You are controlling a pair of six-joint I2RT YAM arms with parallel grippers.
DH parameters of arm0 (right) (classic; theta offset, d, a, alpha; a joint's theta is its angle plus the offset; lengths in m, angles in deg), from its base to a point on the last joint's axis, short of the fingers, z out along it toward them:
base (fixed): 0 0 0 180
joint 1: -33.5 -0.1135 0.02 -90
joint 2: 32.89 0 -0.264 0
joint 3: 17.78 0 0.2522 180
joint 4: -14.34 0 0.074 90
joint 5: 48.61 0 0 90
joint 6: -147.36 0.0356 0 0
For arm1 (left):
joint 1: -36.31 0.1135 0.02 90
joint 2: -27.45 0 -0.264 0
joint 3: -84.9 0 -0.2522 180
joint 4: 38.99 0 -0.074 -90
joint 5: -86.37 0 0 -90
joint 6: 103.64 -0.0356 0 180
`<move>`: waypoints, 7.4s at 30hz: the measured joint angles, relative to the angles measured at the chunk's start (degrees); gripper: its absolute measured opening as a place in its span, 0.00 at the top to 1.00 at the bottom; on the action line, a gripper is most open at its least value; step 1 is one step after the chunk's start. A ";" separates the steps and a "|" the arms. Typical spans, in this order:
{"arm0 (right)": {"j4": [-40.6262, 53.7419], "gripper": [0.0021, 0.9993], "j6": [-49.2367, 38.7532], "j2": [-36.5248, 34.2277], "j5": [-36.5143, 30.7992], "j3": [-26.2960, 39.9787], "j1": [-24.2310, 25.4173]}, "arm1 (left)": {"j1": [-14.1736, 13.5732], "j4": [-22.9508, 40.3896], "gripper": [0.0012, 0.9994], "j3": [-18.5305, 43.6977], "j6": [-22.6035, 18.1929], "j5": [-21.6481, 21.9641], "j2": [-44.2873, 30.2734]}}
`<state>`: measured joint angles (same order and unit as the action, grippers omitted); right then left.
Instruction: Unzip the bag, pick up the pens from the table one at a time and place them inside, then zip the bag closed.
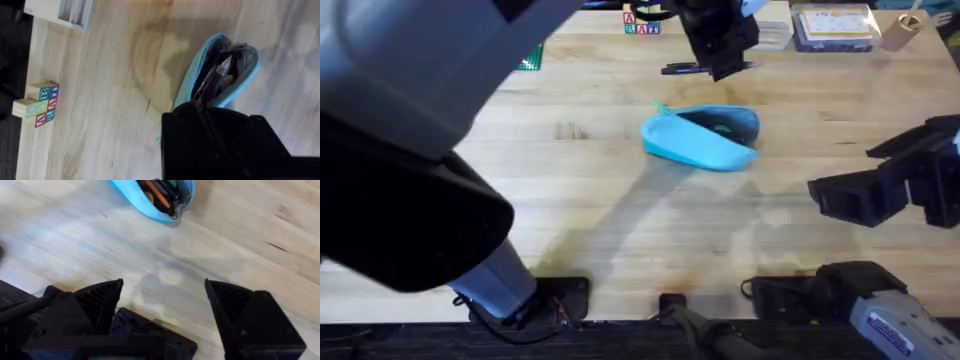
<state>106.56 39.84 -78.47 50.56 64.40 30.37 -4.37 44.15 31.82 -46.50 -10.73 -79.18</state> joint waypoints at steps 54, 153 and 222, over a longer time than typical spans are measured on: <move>0.02 0.00 -0.02 0.00 0.00 0.00 0.00 | -1.28 -7.50 0.96 -3.83 -2.65 -11.46 -7.96; 0.00 0.00 -0.02 -0.01 0.00 0.00 0.00 | 4.31 -4.02 0.01 -13.90 -0.18 -15.62 11.36; 0.02 0.00 0.00 0.00 0.00 0.00 0.00 | 38.11 -5.68 0.01 -42.84 -29.77 -49.43 38.38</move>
<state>106.58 39.84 -78.47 50.56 64.40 30.37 33.74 38.47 -11.02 -76.27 -60.16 -40.80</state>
